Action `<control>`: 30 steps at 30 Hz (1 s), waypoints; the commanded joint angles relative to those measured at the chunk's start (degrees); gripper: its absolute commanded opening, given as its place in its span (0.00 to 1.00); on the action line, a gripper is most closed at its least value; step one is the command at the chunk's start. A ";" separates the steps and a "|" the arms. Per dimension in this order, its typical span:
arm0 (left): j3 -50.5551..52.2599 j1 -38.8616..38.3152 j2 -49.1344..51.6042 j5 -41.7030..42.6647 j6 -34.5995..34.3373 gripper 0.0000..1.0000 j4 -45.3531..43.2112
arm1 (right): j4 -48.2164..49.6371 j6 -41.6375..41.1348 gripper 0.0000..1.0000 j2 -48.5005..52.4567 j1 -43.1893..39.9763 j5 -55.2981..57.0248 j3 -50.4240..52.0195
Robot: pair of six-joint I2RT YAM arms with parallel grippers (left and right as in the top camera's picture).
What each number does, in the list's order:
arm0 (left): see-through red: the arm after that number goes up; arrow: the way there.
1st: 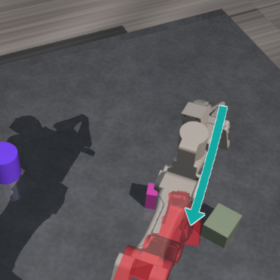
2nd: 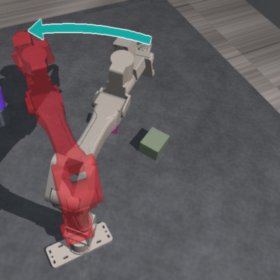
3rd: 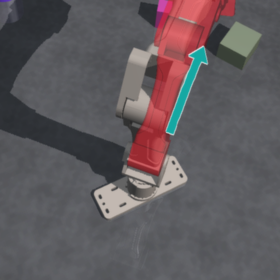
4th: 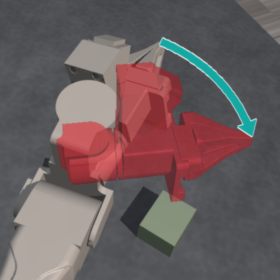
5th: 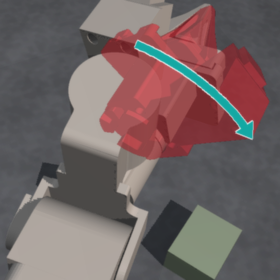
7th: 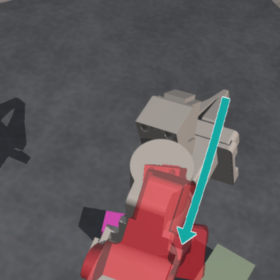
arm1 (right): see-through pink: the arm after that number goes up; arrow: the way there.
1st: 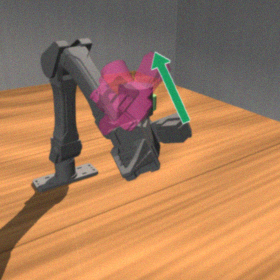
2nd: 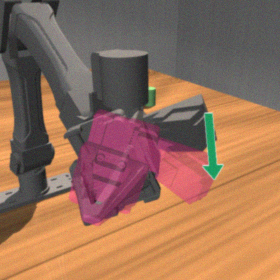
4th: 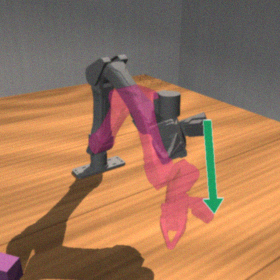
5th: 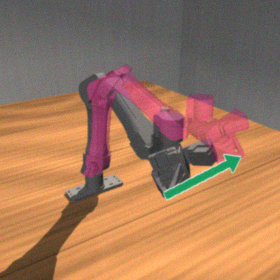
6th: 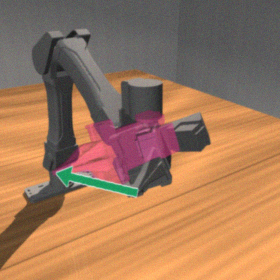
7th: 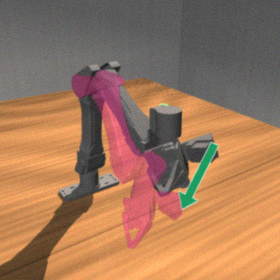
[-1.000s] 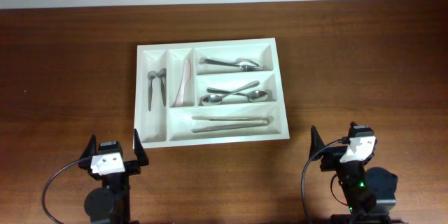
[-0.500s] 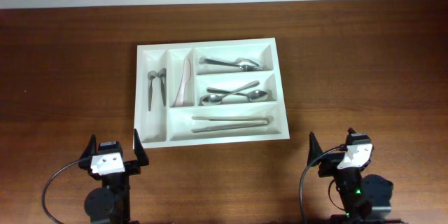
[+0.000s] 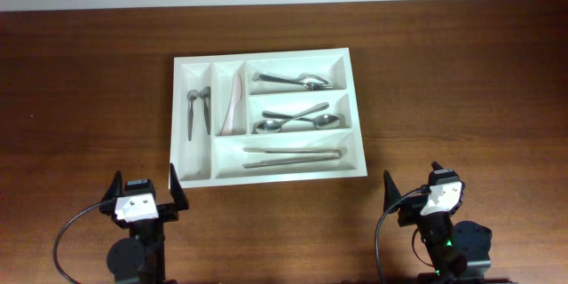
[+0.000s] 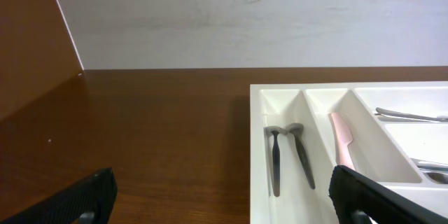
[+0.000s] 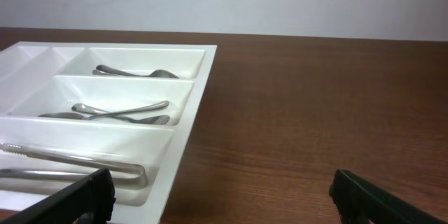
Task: Pack container
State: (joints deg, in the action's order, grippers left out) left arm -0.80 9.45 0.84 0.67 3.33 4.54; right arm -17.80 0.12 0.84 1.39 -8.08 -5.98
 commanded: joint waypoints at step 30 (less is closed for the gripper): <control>0.28 0.24 -0.50 0.66 -0.55 0.99 0.07 | 0.11 1.16 0.99 -0.63 0.48 0.76 0.57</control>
State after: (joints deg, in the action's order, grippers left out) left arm -0.80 9.45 0.84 0.67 3.33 4.54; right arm -17.91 0.89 0.84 1.39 -8.01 -5.98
